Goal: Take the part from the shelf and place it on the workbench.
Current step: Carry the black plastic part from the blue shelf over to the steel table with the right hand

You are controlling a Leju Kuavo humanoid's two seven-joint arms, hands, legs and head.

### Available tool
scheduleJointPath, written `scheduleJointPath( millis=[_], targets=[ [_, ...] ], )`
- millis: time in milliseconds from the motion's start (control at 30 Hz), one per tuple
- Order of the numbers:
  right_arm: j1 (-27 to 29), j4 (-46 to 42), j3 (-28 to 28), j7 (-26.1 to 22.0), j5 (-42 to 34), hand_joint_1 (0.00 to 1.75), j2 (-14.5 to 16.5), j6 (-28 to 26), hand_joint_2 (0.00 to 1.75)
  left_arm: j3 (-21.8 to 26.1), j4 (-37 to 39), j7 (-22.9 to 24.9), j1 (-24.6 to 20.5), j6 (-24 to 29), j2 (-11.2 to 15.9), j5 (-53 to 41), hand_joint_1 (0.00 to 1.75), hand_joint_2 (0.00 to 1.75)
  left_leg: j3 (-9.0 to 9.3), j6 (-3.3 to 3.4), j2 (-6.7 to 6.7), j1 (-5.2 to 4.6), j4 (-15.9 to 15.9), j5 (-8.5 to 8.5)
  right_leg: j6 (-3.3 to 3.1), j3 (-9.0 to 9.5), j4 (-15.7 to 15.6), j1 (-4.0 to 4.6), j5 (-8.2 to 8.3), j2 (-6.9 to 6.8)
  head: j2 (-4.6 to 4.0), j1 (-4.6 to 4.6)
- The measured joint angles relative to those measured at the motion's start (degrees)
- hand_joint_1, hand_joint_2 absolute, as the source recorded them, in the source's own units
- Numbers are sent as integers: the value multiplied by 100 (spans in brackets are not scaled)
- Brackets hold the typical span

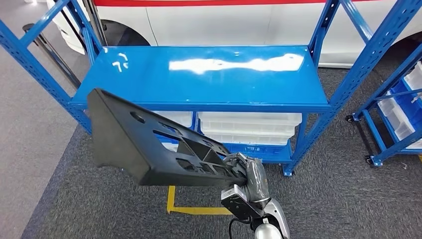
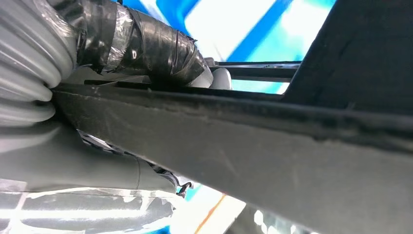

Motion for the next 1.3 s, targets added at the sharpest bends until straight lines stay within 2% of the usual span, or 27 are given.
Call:
scheduleJointPath(
  millis=[67, 133, 167, 200, 267, 300, 333, 400, 433, 467, 500, 533, 567, 633, 667, 700, 767, 800, 833, 933, 967, 1000, 1033, 1100, 1167, 1233, 1300],
  targets=[
    [-27, 26, 56, -31, -165, 175, -36, 197, 175, 19, -1, -4, -6, -17, 21, -16, 0, 175, 531, 61, -6, -14, -537, 298, 17, -165, 19, 6, 132, -4, 0, -1],
    [-66, 35, 102, -67, -317, 175, -60, 377, 175, 38, -4, -8, -20, -26, 50, -41, 0, 175, 1168, 145, -11, -55, -1409, 257, 58, -246, 26, 12, 253, -9, 0, 1],
    [-85, 38, 125, -80, -373, 175, -68, 437, 175, 48, -5, -9, -26, -26, 62, -51, 0, 175, 1356, 181, -12, -81, -1708, 187, 90, -257, 12, 4, 318, -16, 0, 1],
    [-98, 42, 145, -88, -415, 175, -76, 475, 175, 57, -5, -10, -31, -27, 69, -55, 0, 175, 1432, 208, -10, -101, -1875, 157, 129, -260, -17, -4, 387, -24, 0, -4],
    [-113, 52, 173, -93, -452, 175, -96, 495, 175, 72, -5, -12, -35, -27, 70, -58, 0, 175, 1365, 264, 4, -96, -1960, 291, 203, -275, -71, -12, 469, -18, 0, -12],
    [-115, 57, 180, -96, -459, 175, -110, 496, 175, 77, -5, -13, -38, -28, 69, -58, 0, 175, 1308, 304, 16, -82, -1993, 386, 232, -311, -8, -9, 344, 0, 0, -11],
    [-115, 63, 184, -97, -462, 175, -127, 497, 175, 79, -4, -13, -40, -28, 69, -59, 0, 175, 1232, 338, 31, -66, -2022, 484, 256, -368, 164, -6, 99, 21, 0, -8],
    [-114, 78, 191, -100, -464, 175, -163, 498, 175, 81, -4, -13, -39, -29, 70, -60, 0, 175, 1036, 383, 50, -62, -1997, 643, 290, -507, 817, -22, -552, 45, 0, -3],
    [-112, 85, 193, -100, -464, 175, -177, 498, 175, 81, -4, -13, -37, -30, 71, -60, 0, 175, 923, 380, 53, -63, -1966, 714, 306, -551, 1175, -30, -729, 46, 0, -4],
    [-111, 91, 194, -100, -466, 175, -191, 499, 175, 83, -4, -13, -35, -31, 71, -61, 0, 175, 801, 371, 54, -63, -1924, 781, 320, -546, 1443, -41, -745, 47, 0, -4],
    [-112, 96, 194, -100, -472, 175, -201, 510, 175, 84, -4, -13, -34, -31, 71, -62, 0, 175, 674, 357, 53, -61, -1873, 842, 330, -473, 1558, -51, -633, 47, 0, -4],
    [-114, 98, 195, -101, -487, 175, -209, 537, 175, 84, -4, -13, -34, -34, 70, -64, 0, 175, 544, 339, 52, -56, -1815, 895, 334, -312, 1494, -60, -462, 47, 0, -4],
    [-121, 99, 197, -105, -520, 175, -217, 592, 175, 85, -4, -13, -34, -37, 70, -68, 0, 175, 422, 315, 51, -51, -1745, 939, 332, -47, 1232, -67, -352, 47, 0, -5],
    [-153, 99, 212, -125, -636, 175, -229, 777, 175, 85, -5, -14, -35, -43, 70, -91, 0, 175, 242, 256, 43, -56, -1612, 1005, 299, 532, 477, -52, -478, 53, 0, -10],
    [-172, 100, 221, -144, -714, 175, -236, 883, 175, 86, -6, -17, -36, -44, 72, -104, 0, 175, 199, 220, 39, -60, -1567, 1036, 268, 710, 190, -41, -603, 58, 0, -9],
    [-189, 102, 230, -166, -792, 175, -243, 983, 175, 87, -7, -21, -36, -46, 73, -119, 0, 175, 178, 183, 35, -60, -1551, 1075, 226, 775, 46, -20, -682, 62, 0, -13],
    [-211, 117, 241, -214, -940, 175, -252, 1146, 175, 92, -5, -28, -29, -55, 83, -148, 0, 175, 152, 106, 24, -39, -1541, 1125, 125, 706, 0, -14, -609, 44, 0, -10],
    [-221, 128, 245, -231, -1005, 175, -255, 1215, 175, 95, -5, -31, -25, -61, 89, -161, 0, 175, 119, 73, 15, -27, -1500, 1054, 75, 655, -8, -17, -546, 30, 0, -14],
    [-232, 138, 252, -245, -1065, 175, -256, 1279, 175, 97, -4, -33, -24, -68, 95, -172, 0, 175, 65, 42, 6, -16, -1371, 859, 31, 585, -19, -30, -472, 16, 0, -16],
    [-255, 154, 279, -273, -1222, 175, -261, 1446, 175, 100, -4, -33, -30, -91, 98, -190, 0, 175, -99, -24, -1, 10, -496, -31, -25, 300, -18, -32, -236, 9, 0, -27],
    [-259, 165, 287, -279, -1277, 175, -266, 1508, 175, 103, -4, -32, -32, -96, 98, -200, 0, 175, -90, -35, -1, 13, -235, -128, -21, 194, -10, -28, -156, 8, 0, -27],
    [-263, 183, 292, -287, -1339, 175, -275, 1580, 175, 107, -4, -32, -34, -102, 102, -209, 0, 175, -16, -37, -2, 13, -118, -60, -13, 89, 2, -25, -82, 5, 0, -28],
    [-266, 202, 296, -295, -1405, 175, -286, 1655, 175, 112, -5, -32, -37, -109, 106, -220, 0, 175, 139, -30, -3, 12, -172, 112, -2, -11, 17, -23, -13, 3, 0, -28],
    [-273, 221, 299, -317, -1509, 175, -302, 1758, 175, 120, -6, -31, -42, -121, 120, -242, 0, 175, 677, 20, -12, 4, -761, 370, 27, -174, 42, -20, 110, 1, 0, -29],
    [-288, 222, 299, -335, -1593, 175, -305, 1808, 175, 125, -7, -28, -47, -125, 137, -261, 0, 175, 1214, 87, -22, -26, -1544, 278, 72, -249, 41, -17, 225, -1, 0, -28],
    [-306, 222, 299, -341, -1701, 175, -305, 1846, 175, 131, -7, -25, -52, -125, 145, -279, 0, 175, 1371, 141, -23, -67, -1893, 199, 138, -262, -11, -29, 362, -8, 0, -27],
    [-312, 222, 299, -333, -1836, 175, -305, 1891, 175, 141, -5, -23, -61, -124, 144, -290, 0, 175, 1297, 210, -6, -53, -1957, 334, 211, -283, -46, -33, 408, 3, 0, -22]
  ],
)
